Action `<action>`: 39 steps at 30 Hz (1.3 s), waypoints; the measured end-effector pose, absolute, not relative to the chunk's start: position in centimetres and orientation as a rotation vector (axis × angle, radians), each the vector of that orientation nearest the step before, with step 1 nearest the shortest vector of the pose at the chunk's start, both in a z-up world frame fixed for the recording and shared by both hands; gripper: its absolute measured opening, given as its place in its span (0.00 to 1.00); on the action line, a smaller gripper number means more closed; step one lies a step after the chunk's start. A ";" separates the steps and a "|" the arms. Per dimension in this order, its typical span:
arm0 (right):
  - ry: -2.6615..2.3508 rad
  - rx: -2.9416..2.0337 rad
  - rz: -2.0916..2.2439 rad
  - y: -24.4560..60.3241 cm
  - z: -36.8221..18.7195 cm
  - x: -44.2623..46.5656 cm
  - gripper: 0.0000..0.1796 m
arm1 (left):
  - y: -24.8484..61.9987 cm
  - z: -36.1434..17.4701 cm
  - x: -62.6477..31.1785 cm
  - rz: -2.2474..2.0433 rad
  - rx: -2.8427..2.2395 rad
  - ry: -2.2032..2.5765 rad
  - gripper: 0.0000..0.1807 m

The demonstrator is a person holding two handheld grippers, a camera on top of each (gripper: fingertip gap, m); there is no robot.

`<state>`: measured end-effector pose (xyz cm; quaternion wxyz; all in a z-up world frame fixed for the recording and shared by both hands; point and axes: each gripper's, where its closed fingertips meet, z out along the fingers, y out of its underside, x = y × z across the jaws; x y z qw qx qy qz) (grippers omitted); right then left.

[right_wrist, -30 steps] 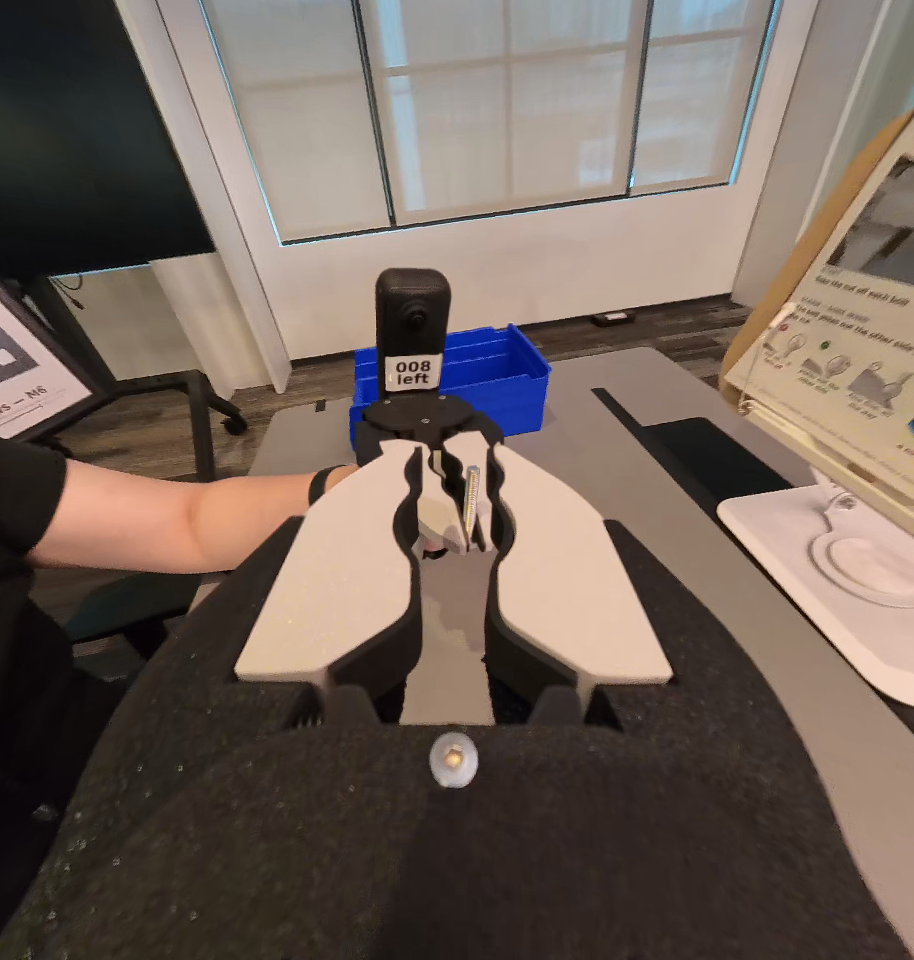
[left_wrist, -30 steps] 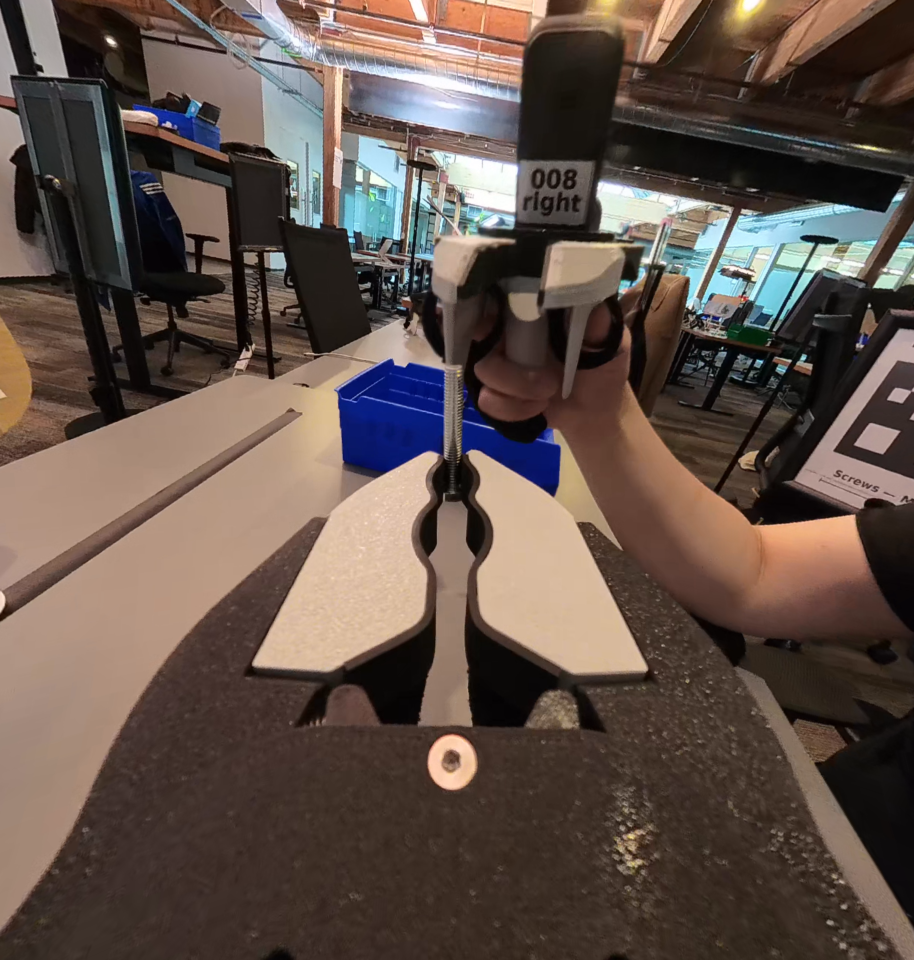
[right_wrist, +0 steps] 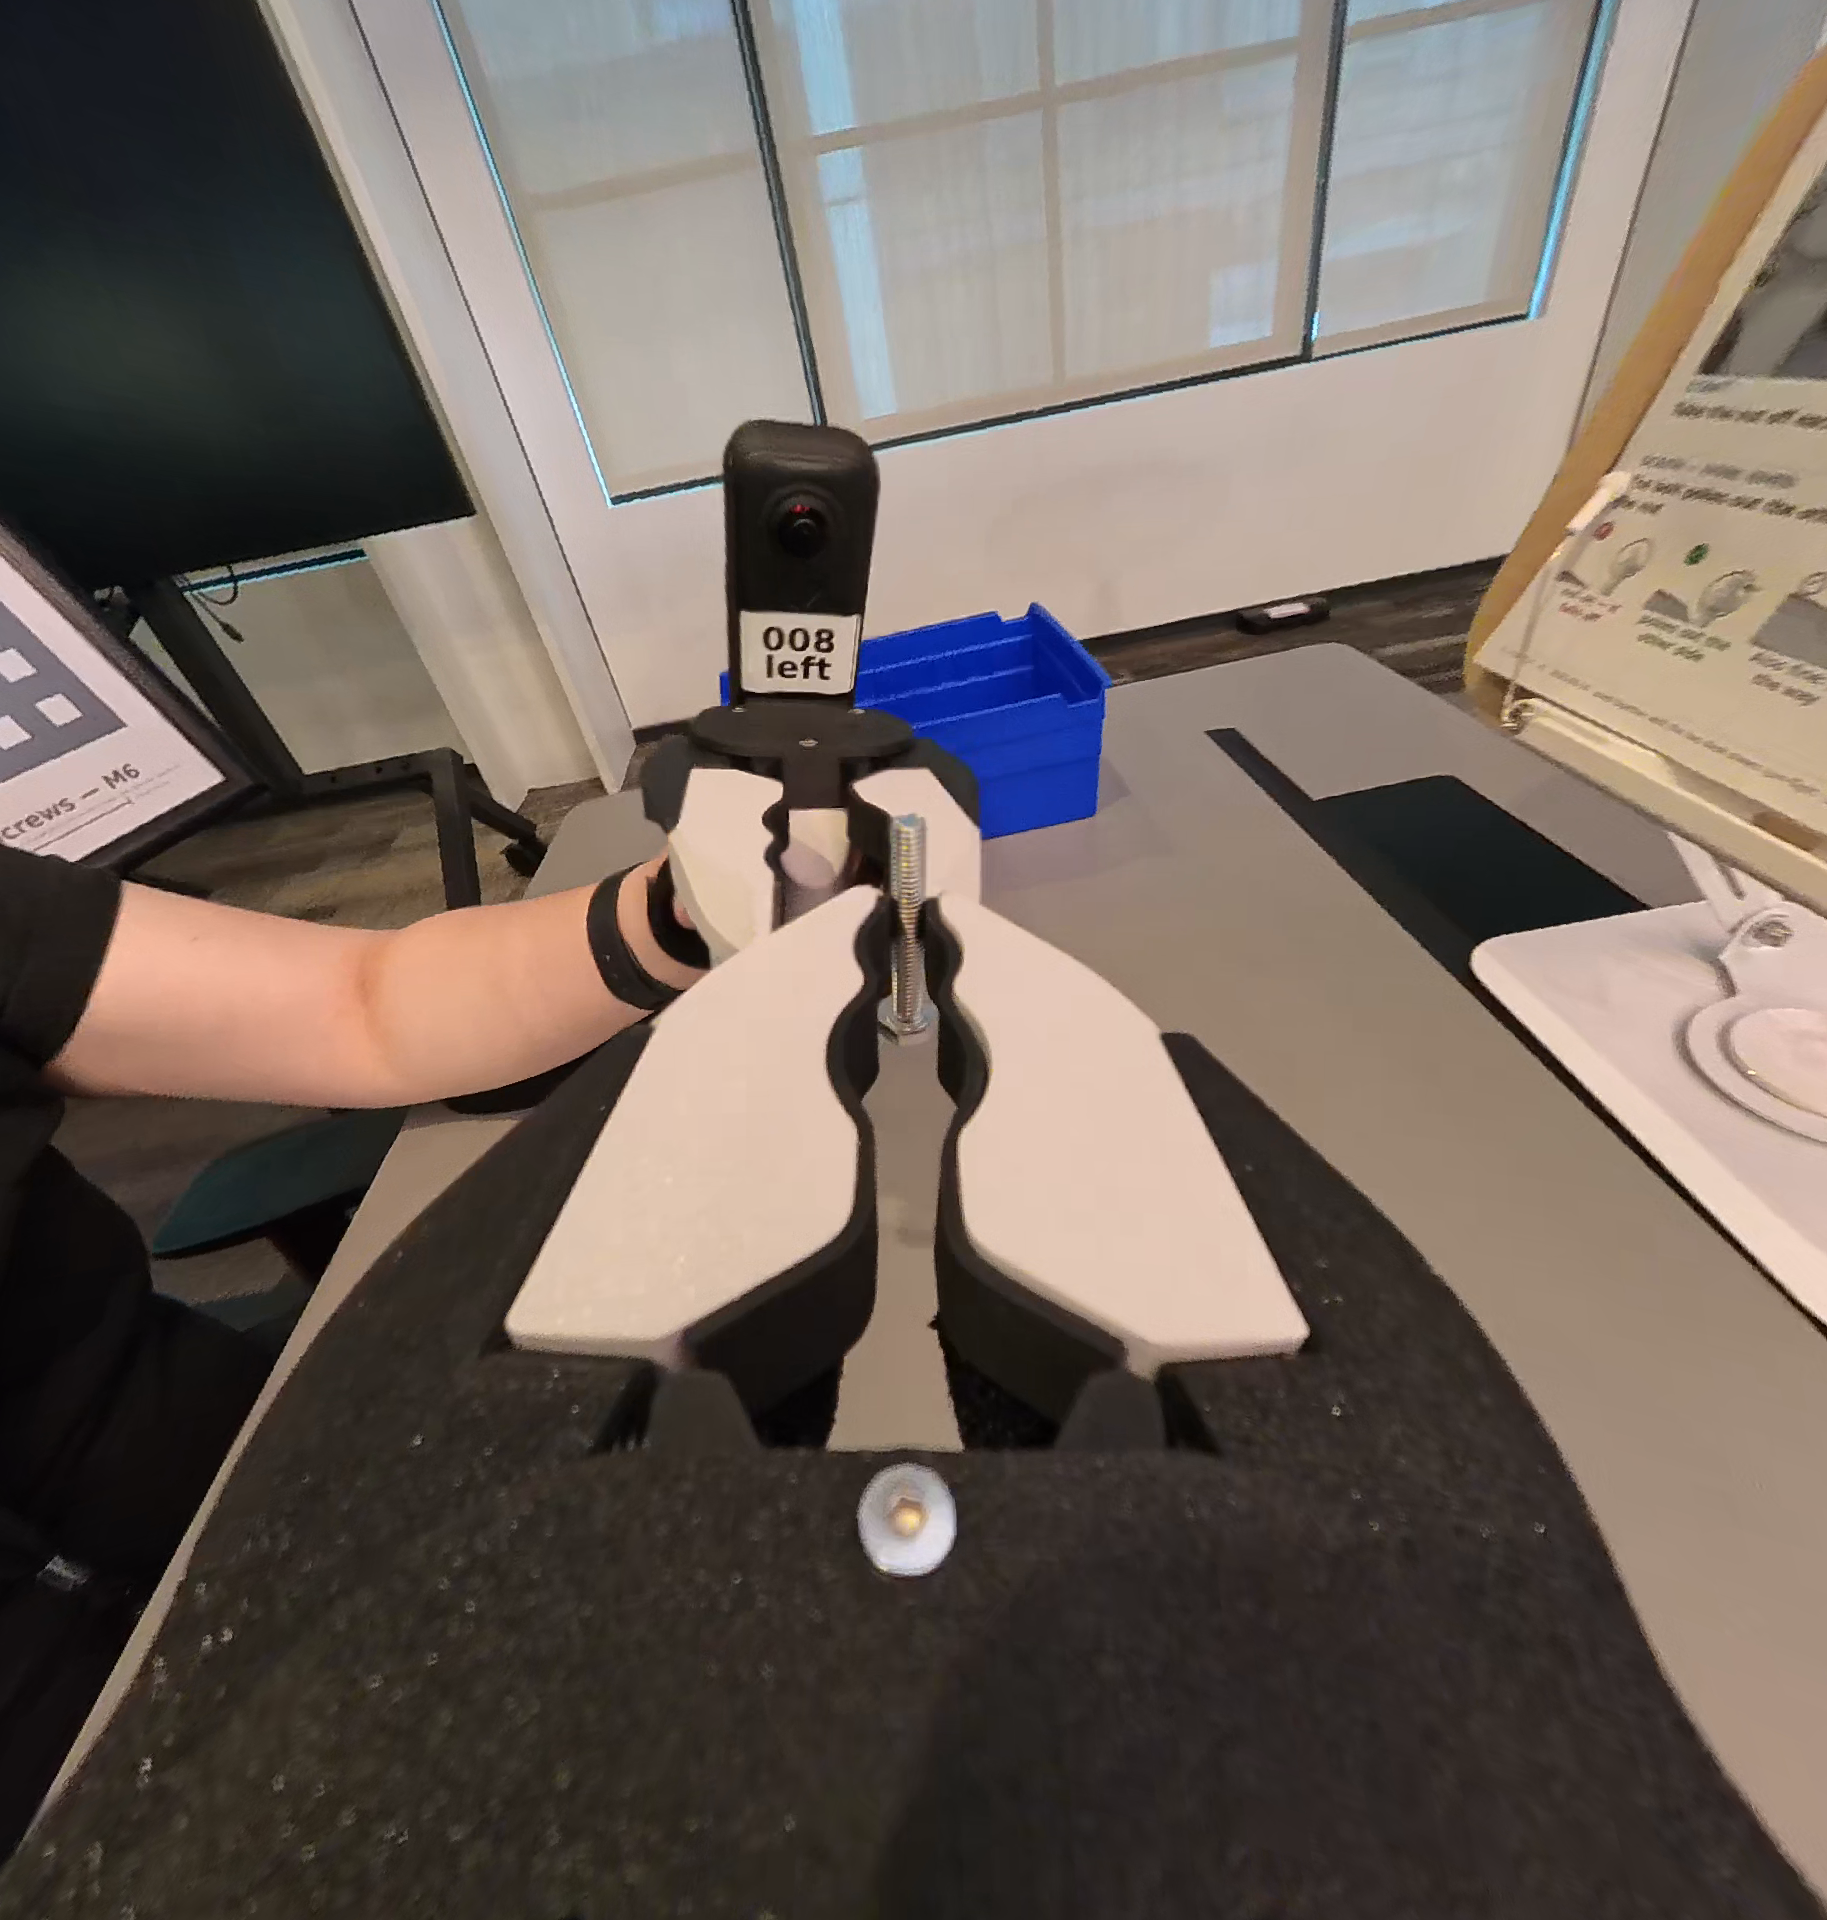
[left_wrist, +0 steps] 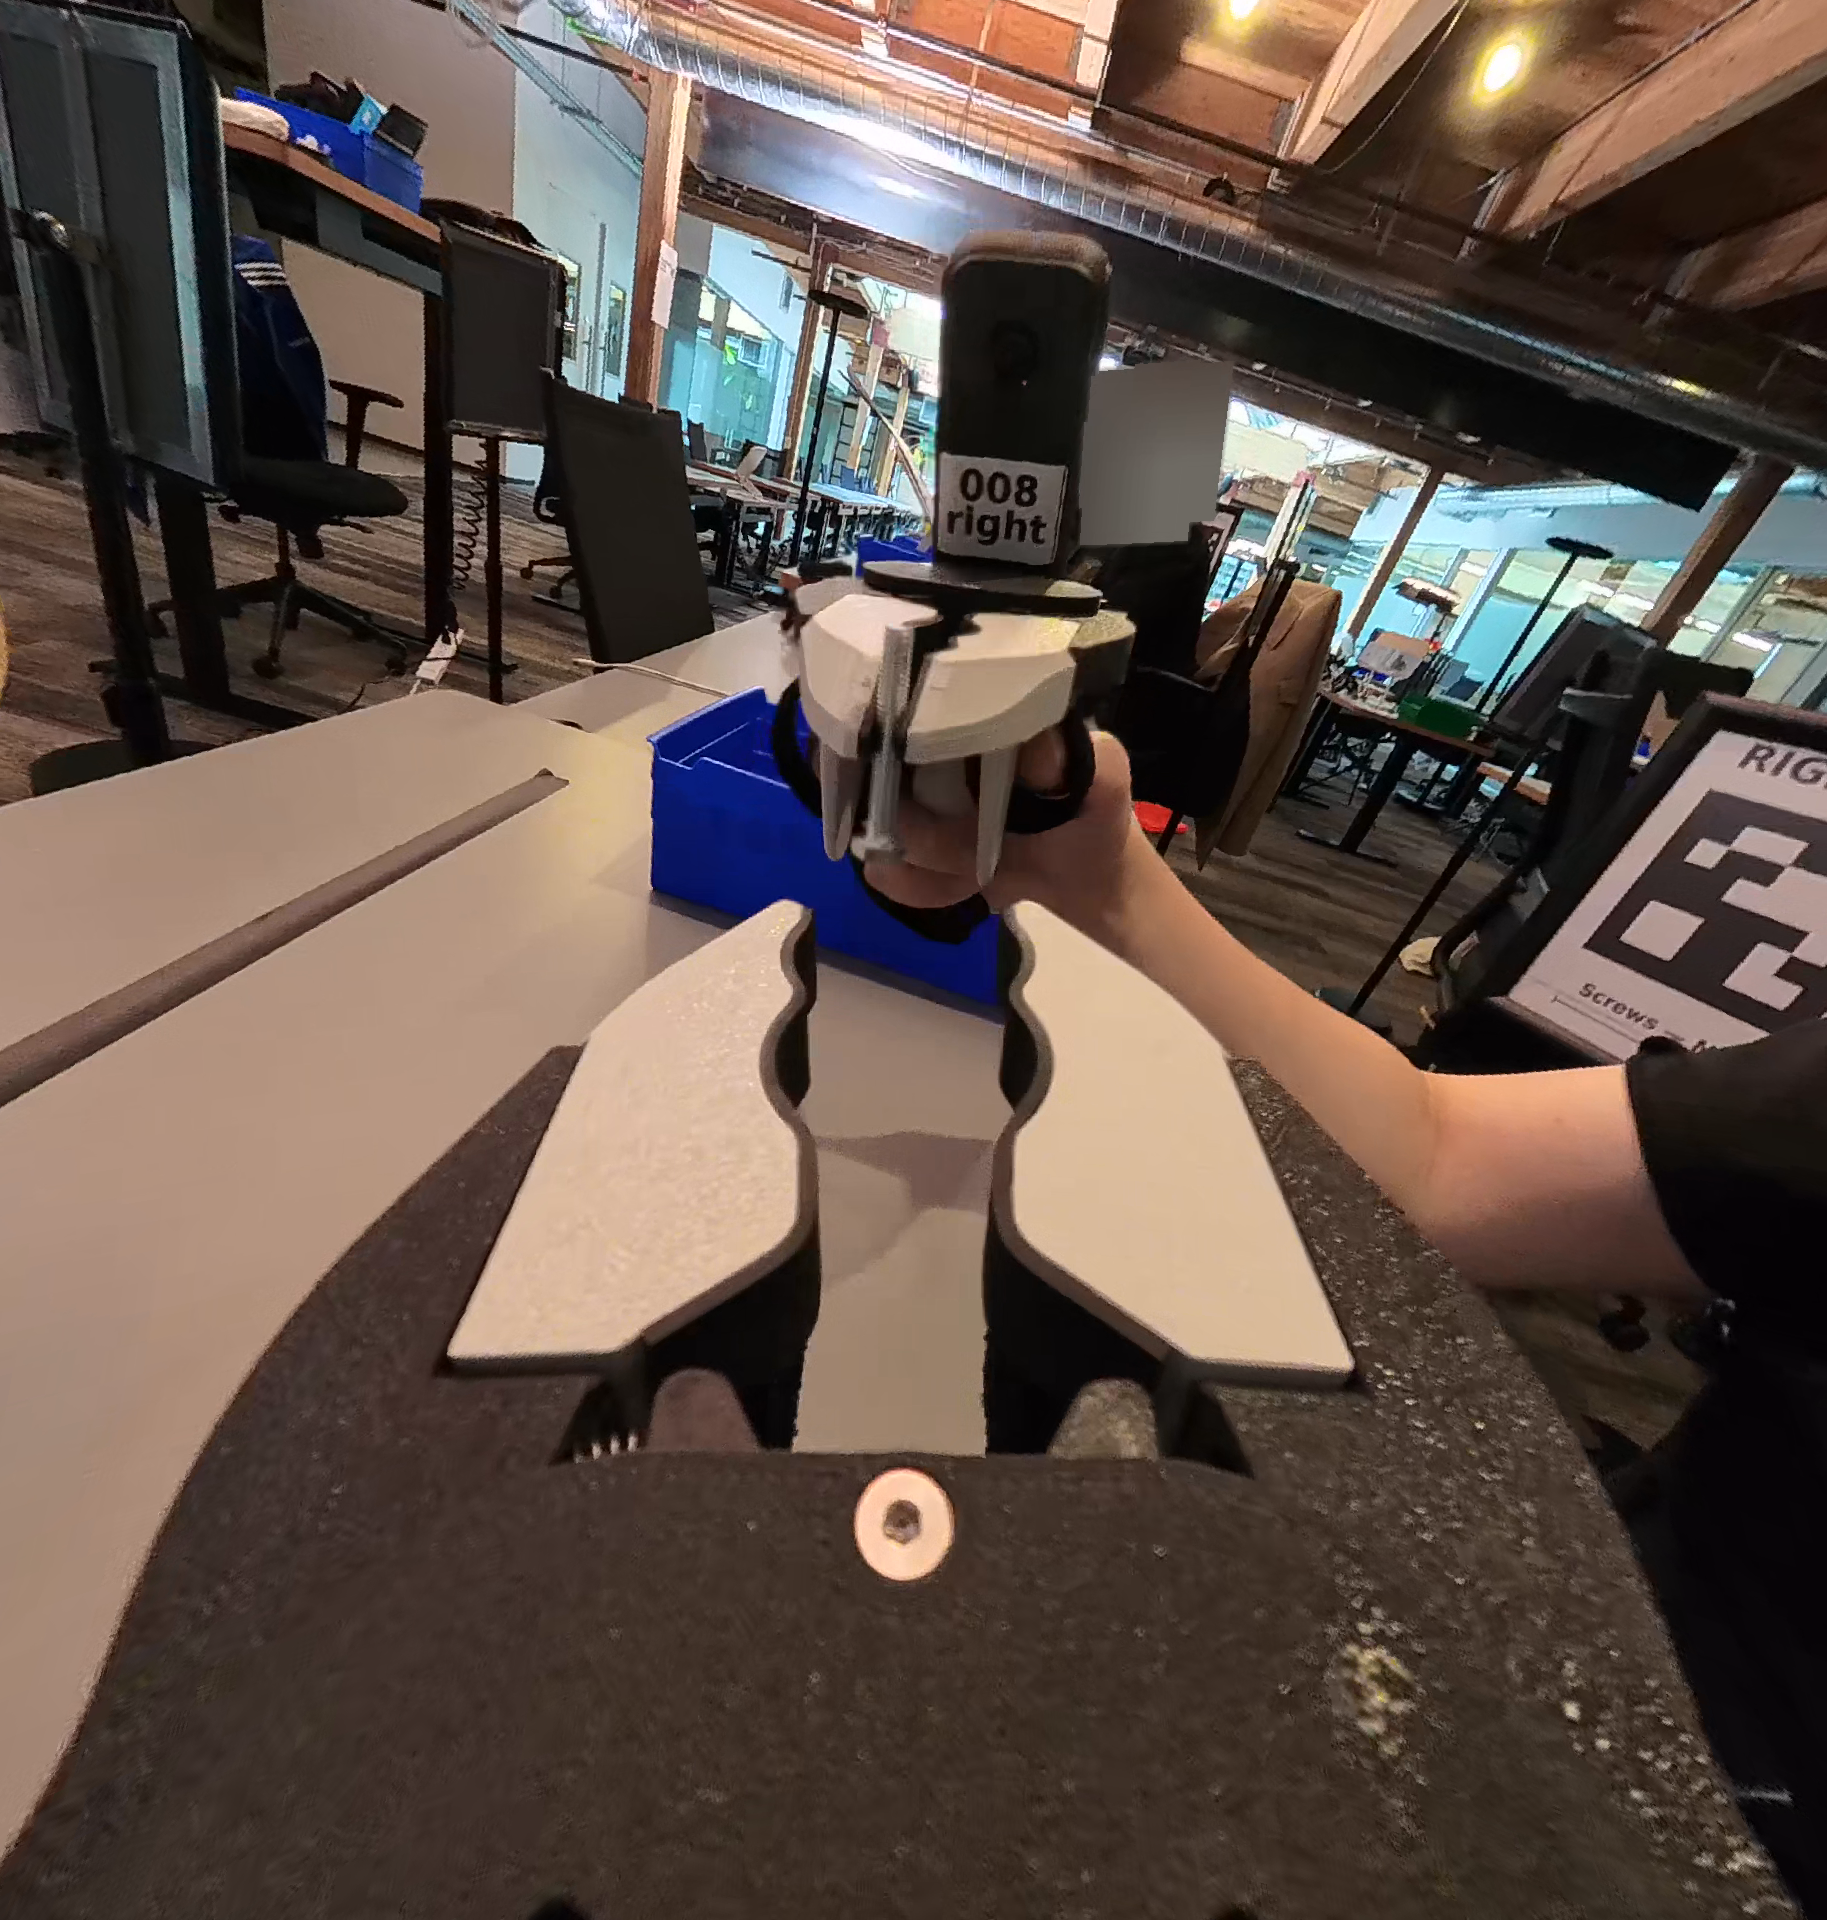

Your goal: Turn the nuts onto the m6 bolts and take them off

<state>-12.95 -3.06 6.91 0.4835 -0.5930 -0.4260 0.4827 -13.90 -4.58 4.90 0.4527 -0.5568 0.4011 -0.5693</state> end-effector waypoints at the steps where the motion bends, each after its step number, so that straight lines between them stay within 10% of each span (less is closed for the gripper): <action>1: -1.024 -1.442 1.168 -2.9 7.1 -12.4 0.03 | -4.6 5.0 -13.9 -1.411 -1.374 0.990 0.18; 29: -0.495 -1.694 0.589 -3.5 17.3 11.9 0.03 | -6.3 5.2 -13.3 -1.306 -1.372 1.142 0.16; 39: -0.318 -2.245 0.399 1.4 9.5 22.6 0.03 | -6.1 5.5 -13.6 -1.305 -1.388 1.128 0.16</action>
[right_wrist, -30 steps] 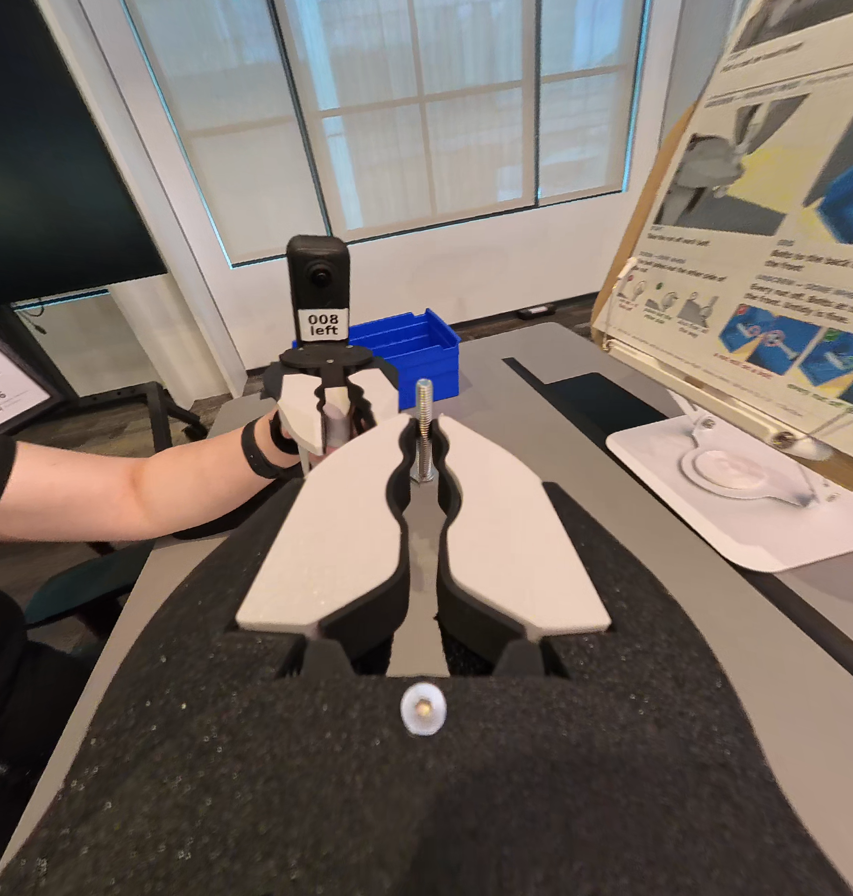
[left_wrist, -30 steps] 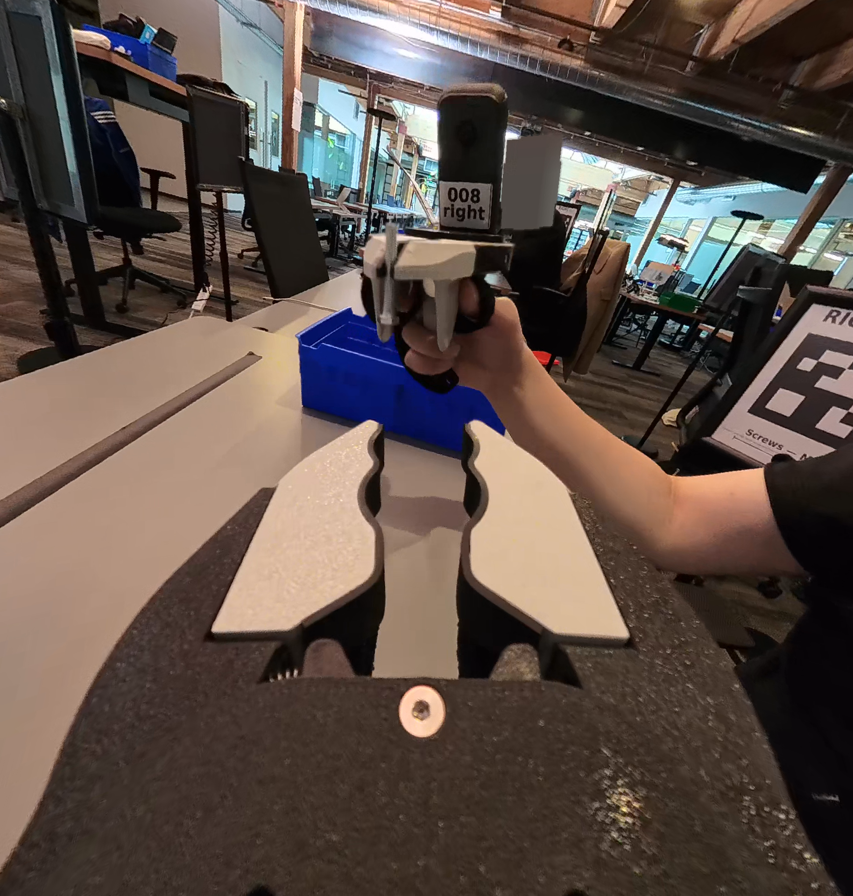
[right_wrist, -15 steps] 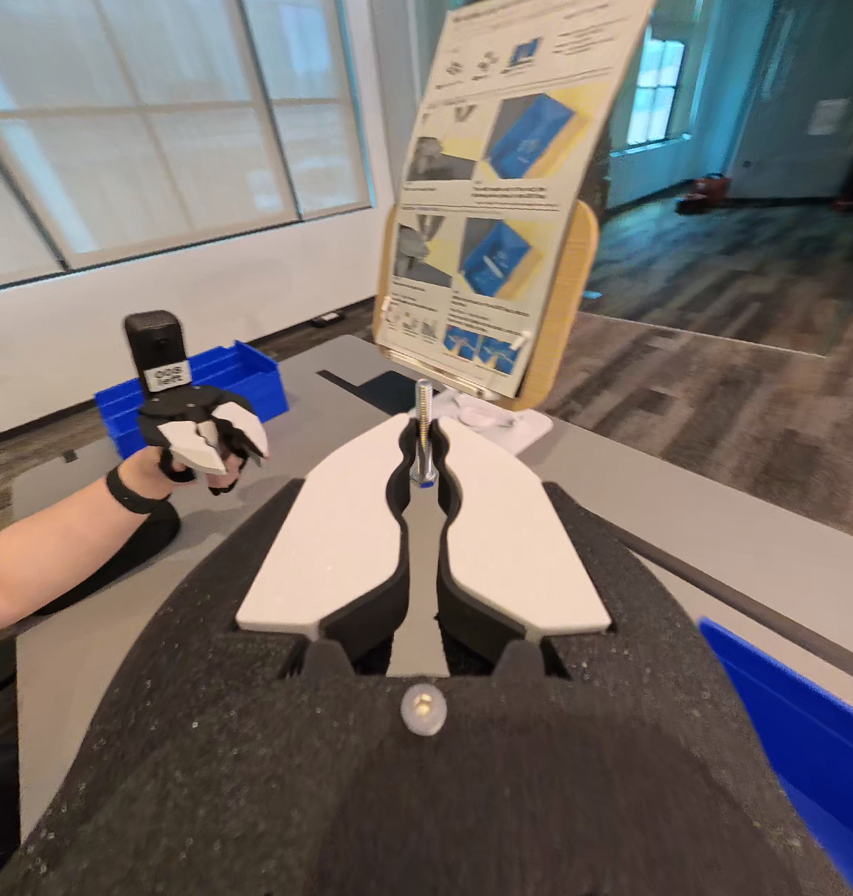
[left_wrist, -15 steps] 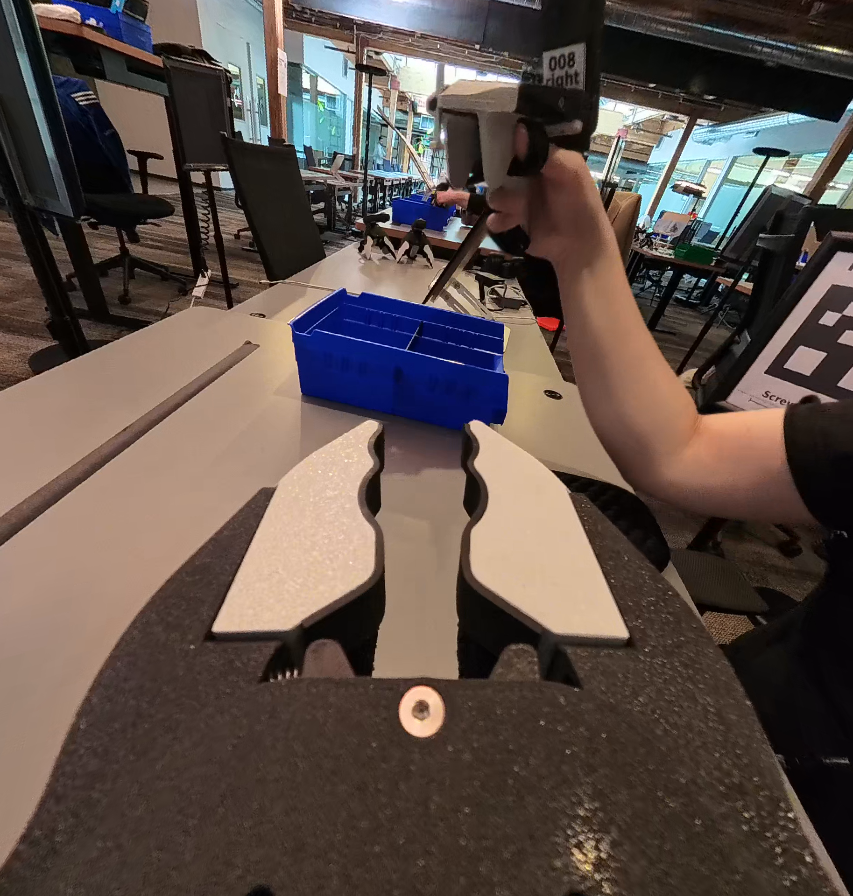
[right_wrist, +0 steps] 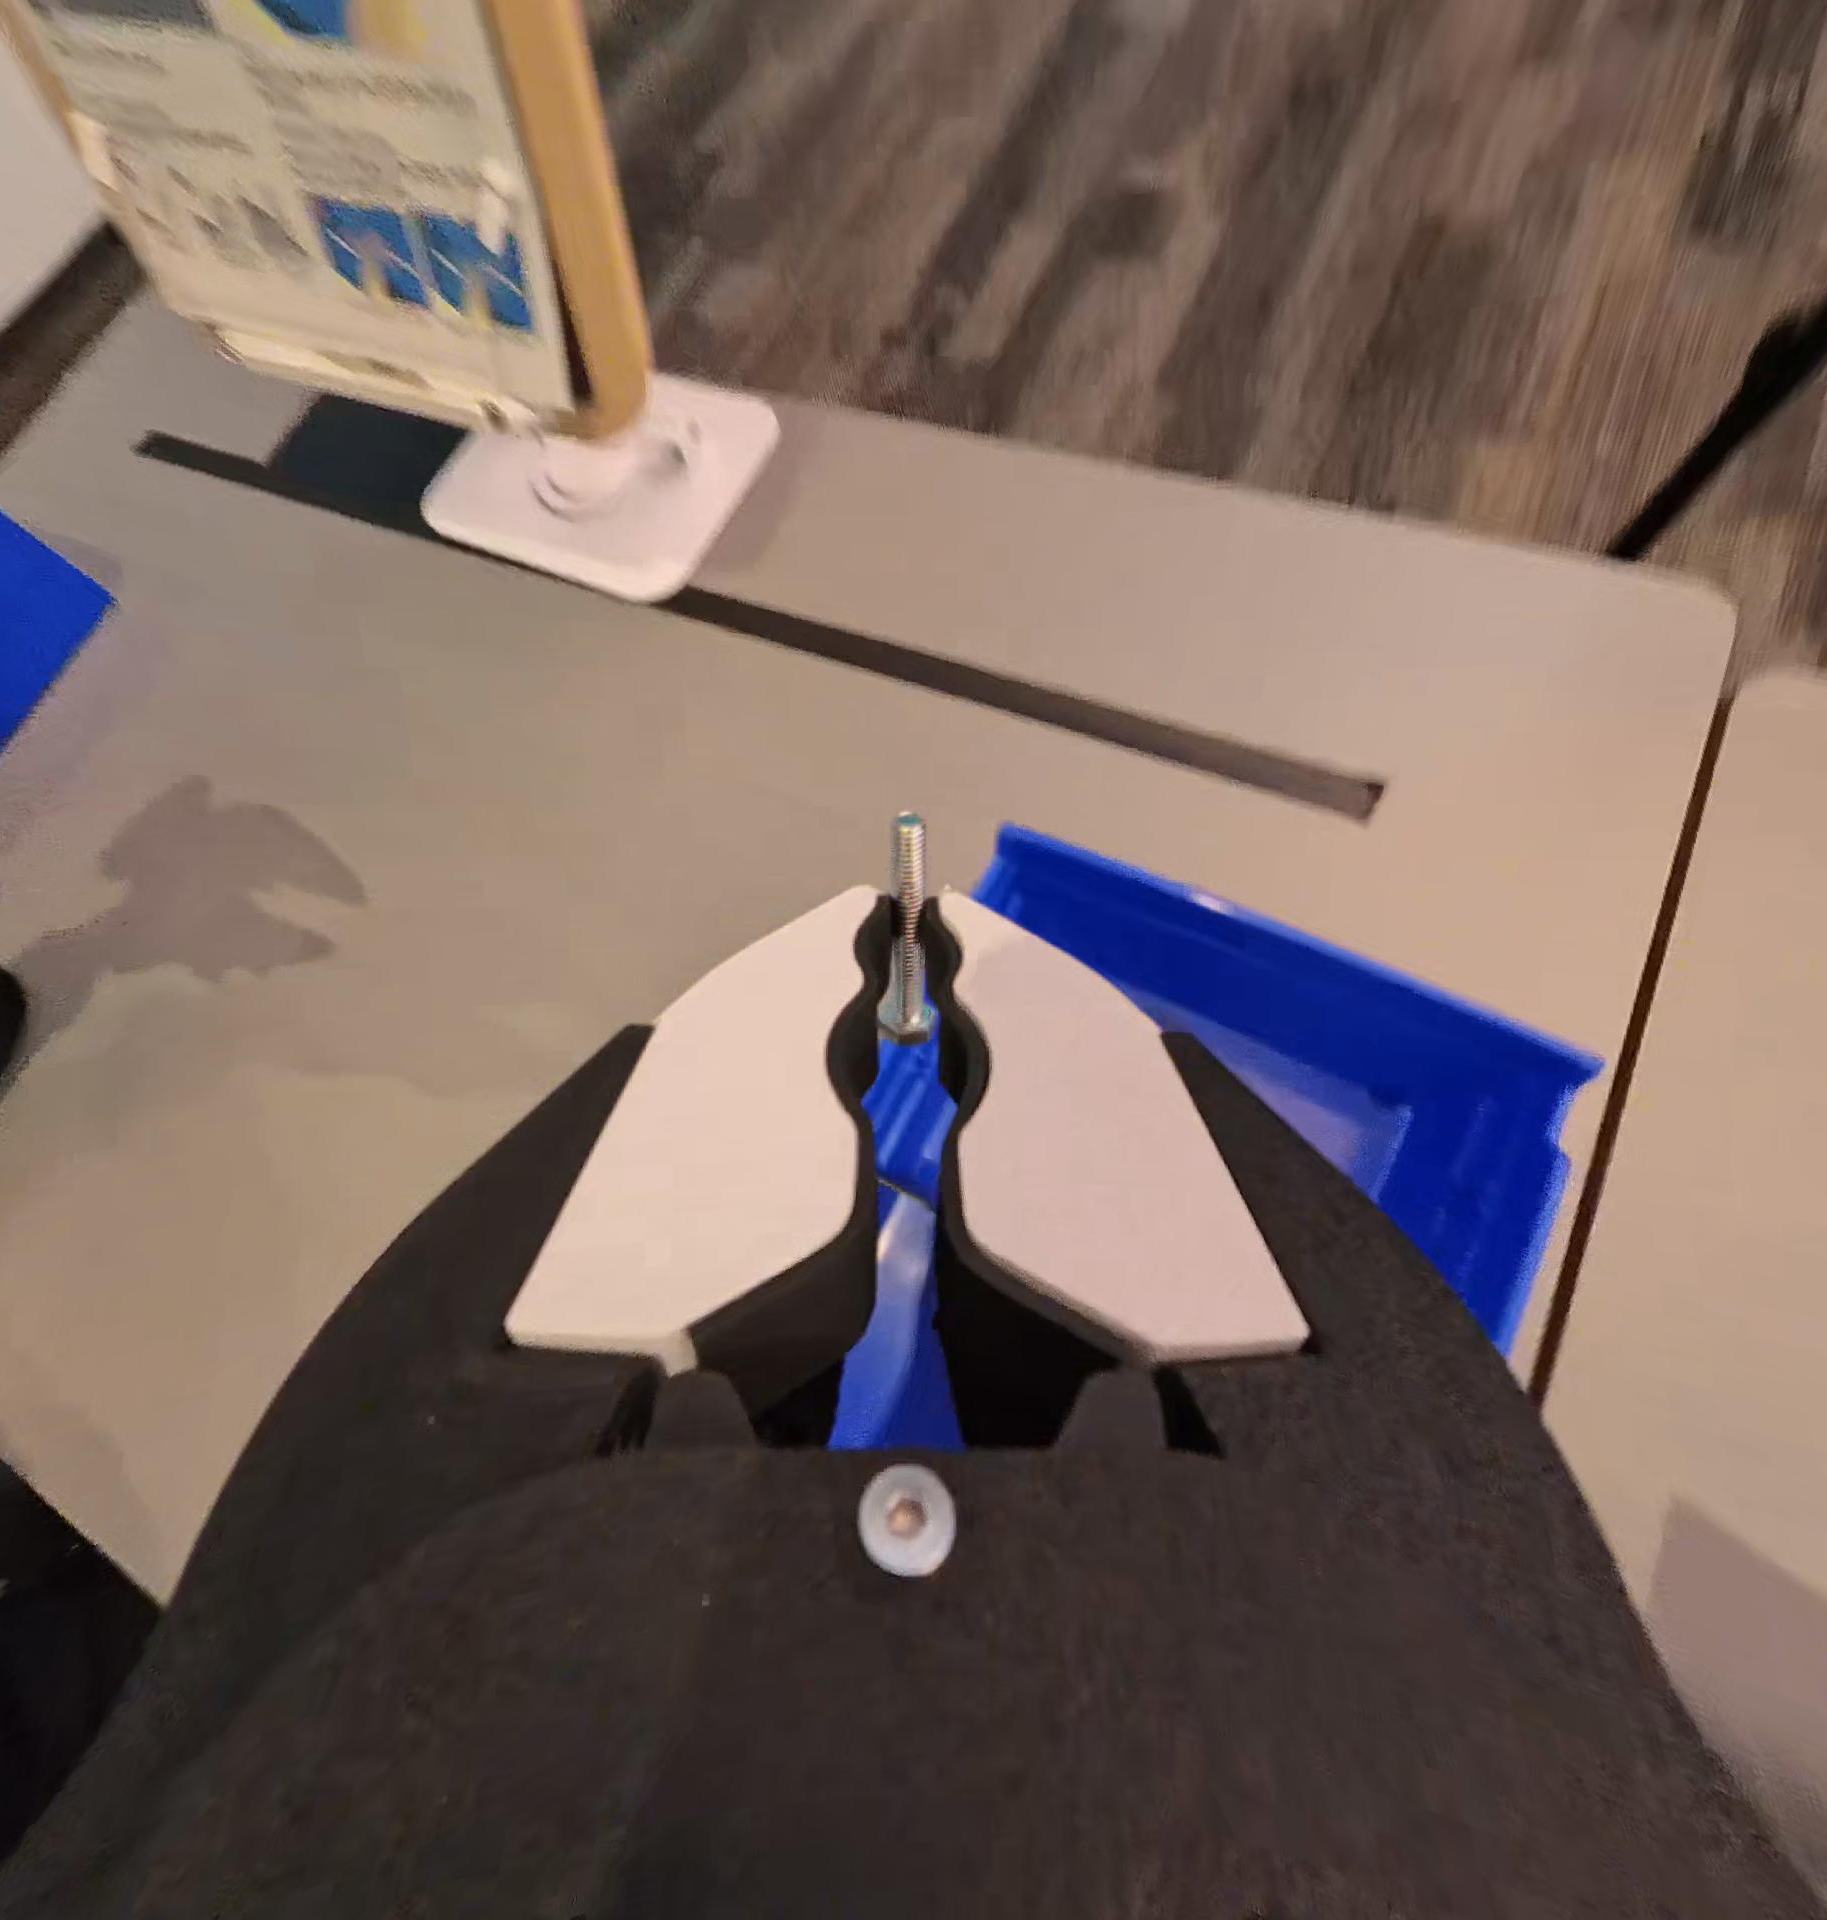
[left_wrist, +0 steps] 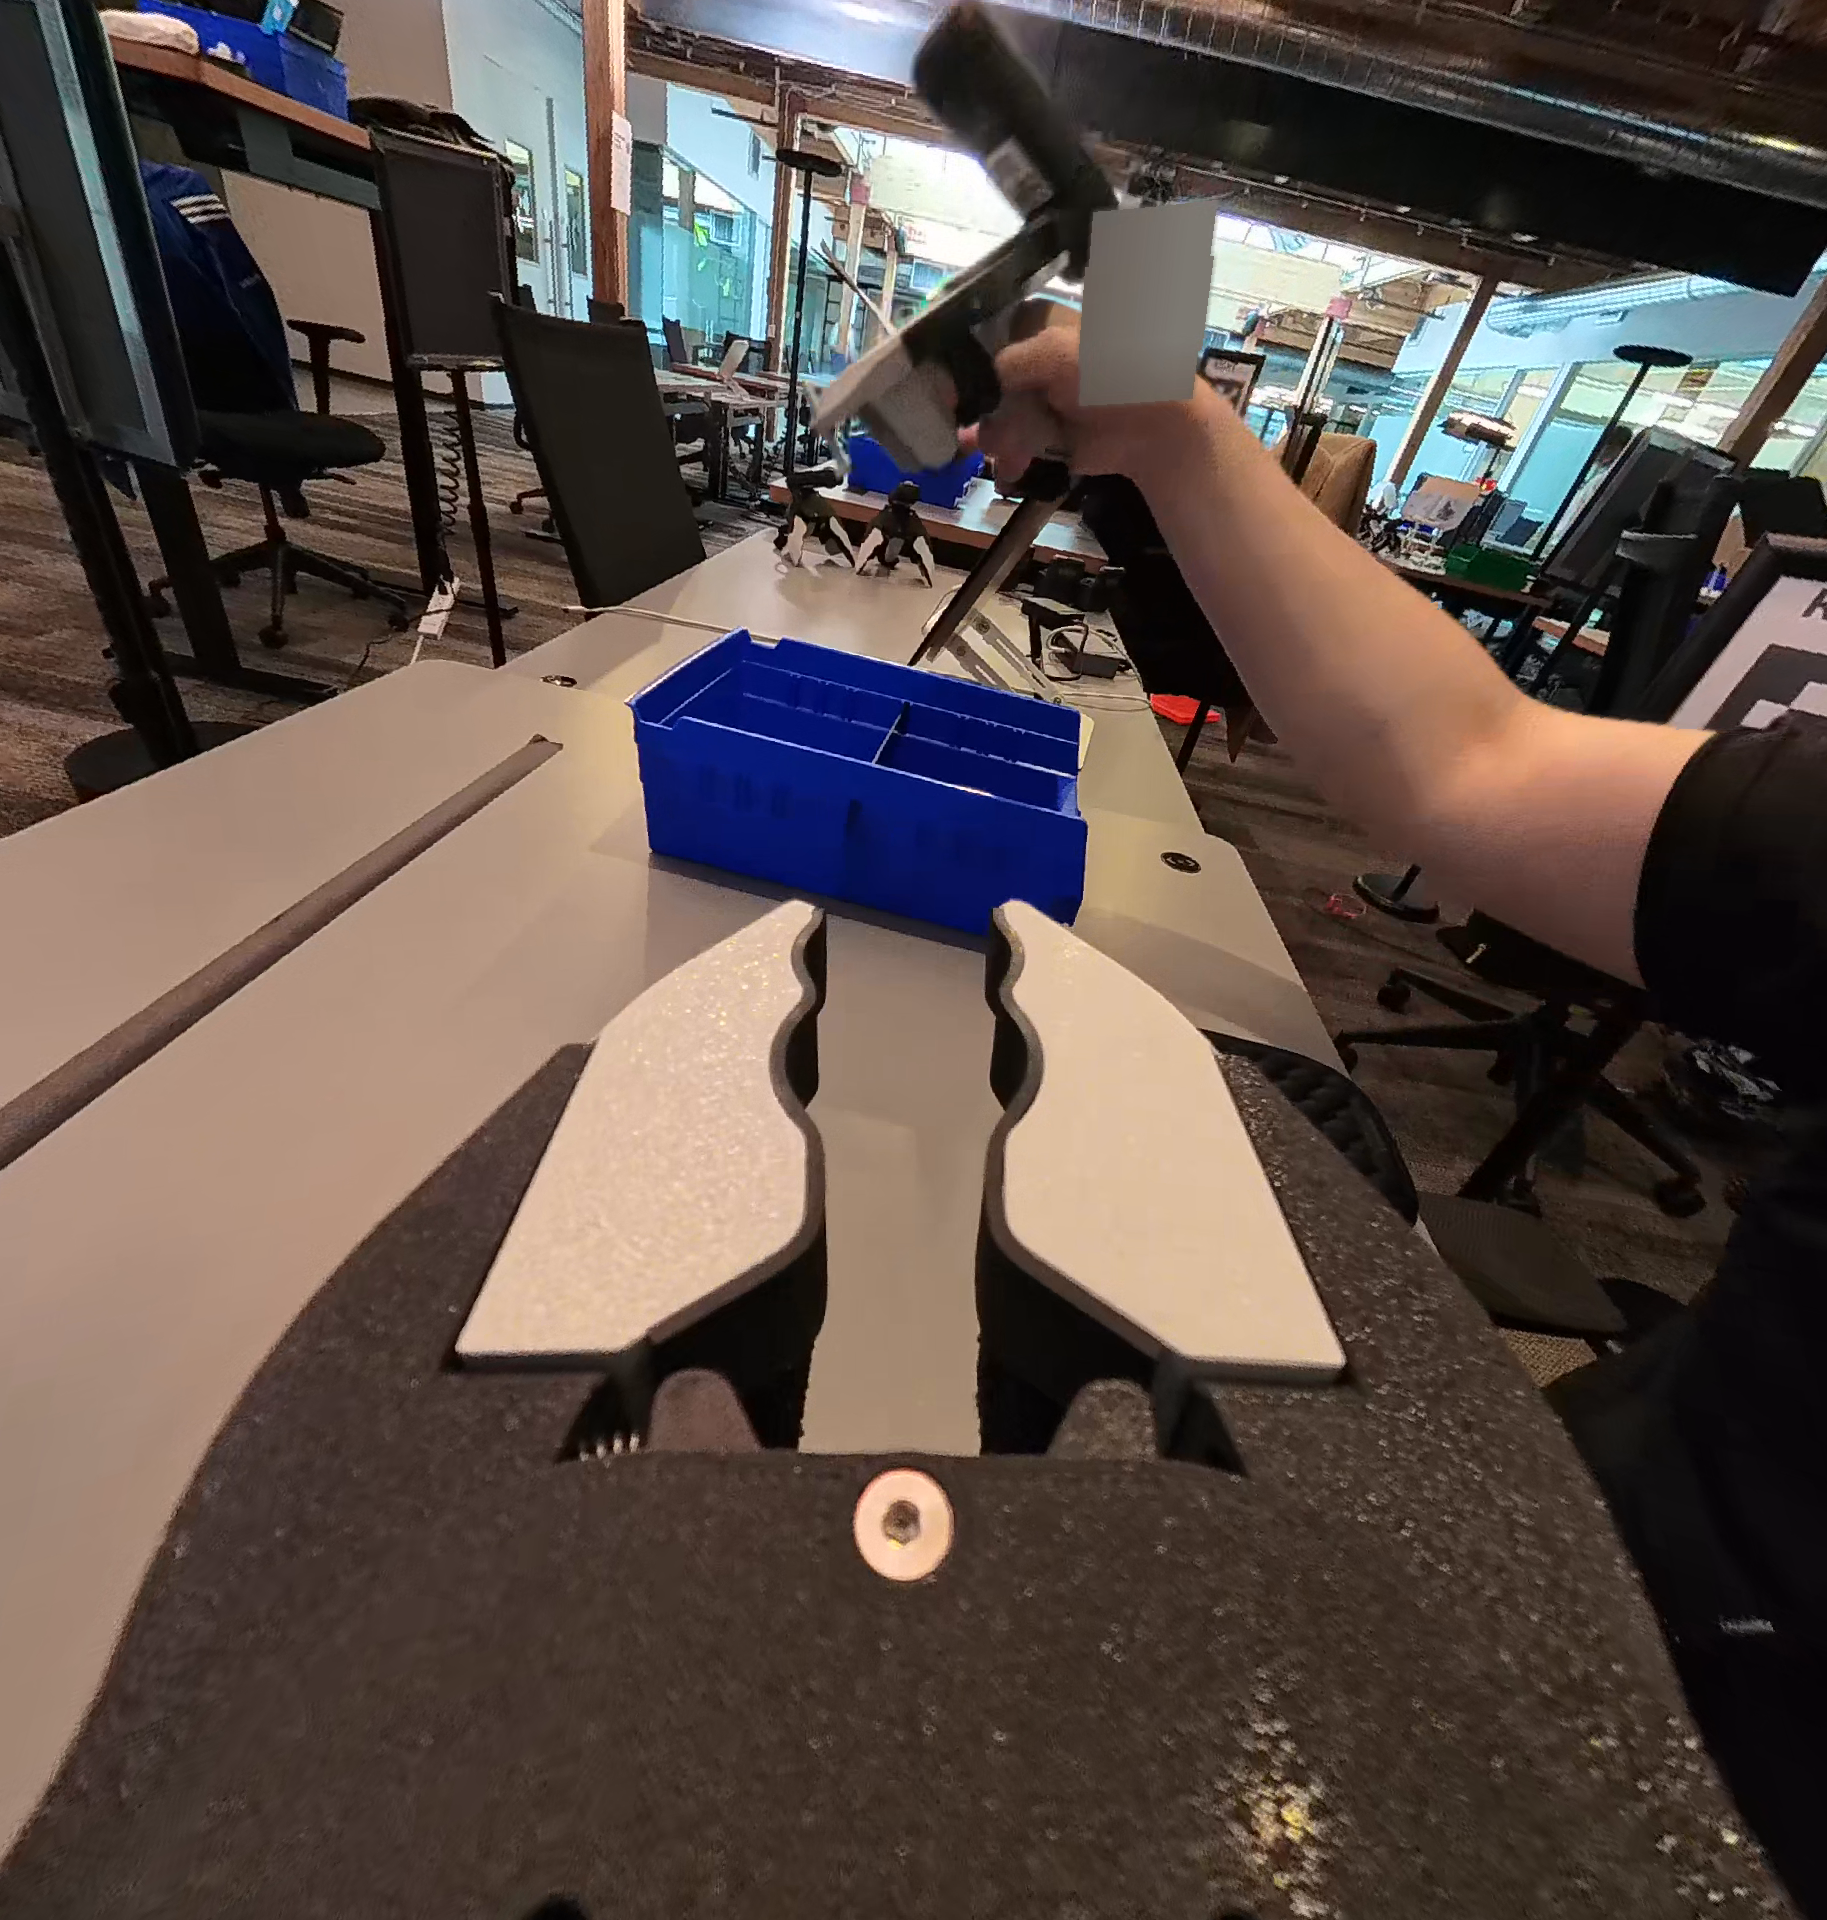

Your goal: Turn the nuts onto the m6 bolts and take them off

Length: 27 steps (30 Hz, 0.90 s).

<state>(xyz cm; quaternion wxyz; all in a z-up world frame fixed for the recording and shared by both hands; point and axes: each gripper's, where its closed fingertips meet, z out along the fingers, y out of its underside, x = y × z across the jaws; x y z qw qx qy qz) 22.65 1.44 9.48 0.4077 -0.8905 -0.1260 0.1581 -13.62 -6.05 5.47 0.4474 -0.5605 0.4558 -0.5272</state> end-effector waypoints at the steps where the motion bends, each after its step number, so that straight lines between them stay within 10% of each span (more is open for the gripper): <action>1: -0.305 -2.305 0.407 1.7 8.1 23.3 0.03 | -6.0 5.4 -13.6 -1.302 -1.393 1.128 0.16; 14: -0.391 -2.871 0.261 2.2 -9.6 29.9 0.03 | -5.4 3.1 -12.9 -1.245 -1.494 1.171 0.16; 27: -0.529 -3.027 0.164 3.1 -15.4 32.3 0.03 | -5.7 3.2 -11.2 -1.217 -1.491 1.224 0.15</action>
